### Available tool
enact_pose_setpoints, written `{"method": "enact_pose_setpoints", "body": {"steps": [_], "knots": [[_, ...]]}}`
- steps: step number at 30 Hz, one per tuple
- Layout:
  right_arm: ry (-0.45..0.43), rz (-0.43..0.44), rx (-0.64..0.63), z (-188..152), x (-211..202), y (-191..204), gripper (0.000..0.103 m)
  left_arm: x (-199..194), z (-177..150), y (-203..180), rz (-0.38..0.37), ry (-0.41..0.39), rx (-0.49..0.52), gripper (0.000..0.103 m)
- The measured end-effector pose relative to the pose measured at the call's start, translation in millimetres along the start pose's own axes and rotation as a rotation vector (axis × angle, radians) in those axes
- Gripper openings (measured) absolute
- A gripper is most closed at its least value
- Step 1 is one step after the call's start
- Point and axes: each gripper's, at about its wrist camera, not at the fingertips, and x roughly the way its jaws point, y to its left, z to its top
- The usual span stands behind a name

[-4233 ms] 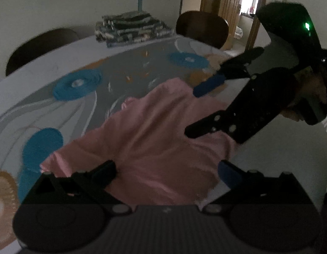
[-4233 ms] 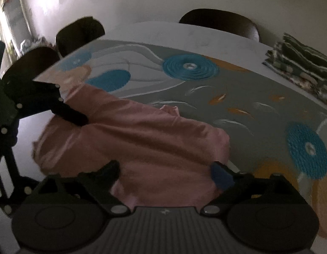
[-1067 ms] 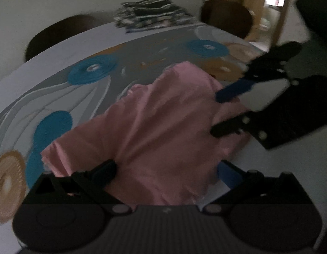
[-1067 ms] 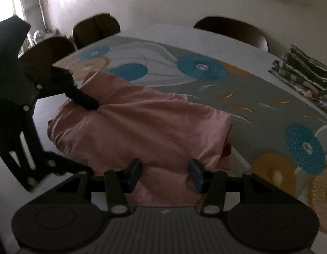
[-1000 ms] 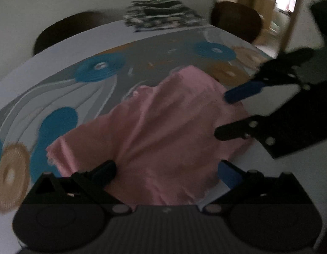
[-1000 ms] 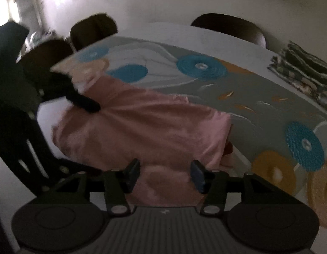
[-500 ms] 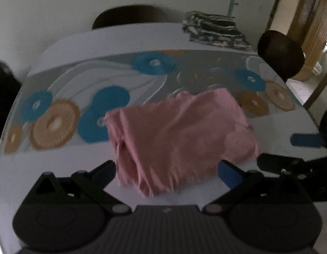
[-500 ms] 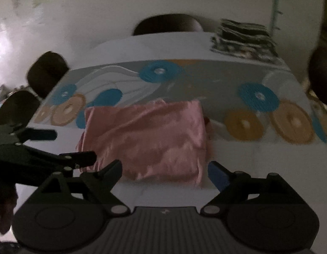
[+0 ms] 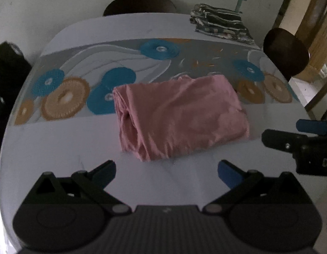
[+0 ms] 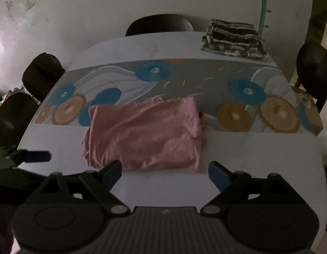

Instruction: Fold clothes

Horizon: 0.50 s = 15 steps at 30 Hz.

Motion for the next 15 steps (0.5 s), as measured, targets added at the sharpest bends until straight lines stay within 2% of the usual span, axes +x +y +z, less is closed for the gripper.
{"method": "enact_pose_setpoints", "body": {"steps": [3, 6, 15], "knots": [[-0.016, -0.014, -0.028, -3.0, -7.3, -6.7, 0.09, -5.4, -4.4, -7.4, 0.021, -0.004, -0.022, 0.103], [-0.008, 0.007, -0.069, -5.1, -4.1, -15.1, 0.09, -7.3, -6.6, -17.9, 0.036, -0.011, -0.038, 0.103], [0.032, 0.103, -0.002, 12.9, 14.3, -62.2, 0.09, -8.1, 13.1, -66.6, 0.136, -0.058, -0.066, 0.103]]}}
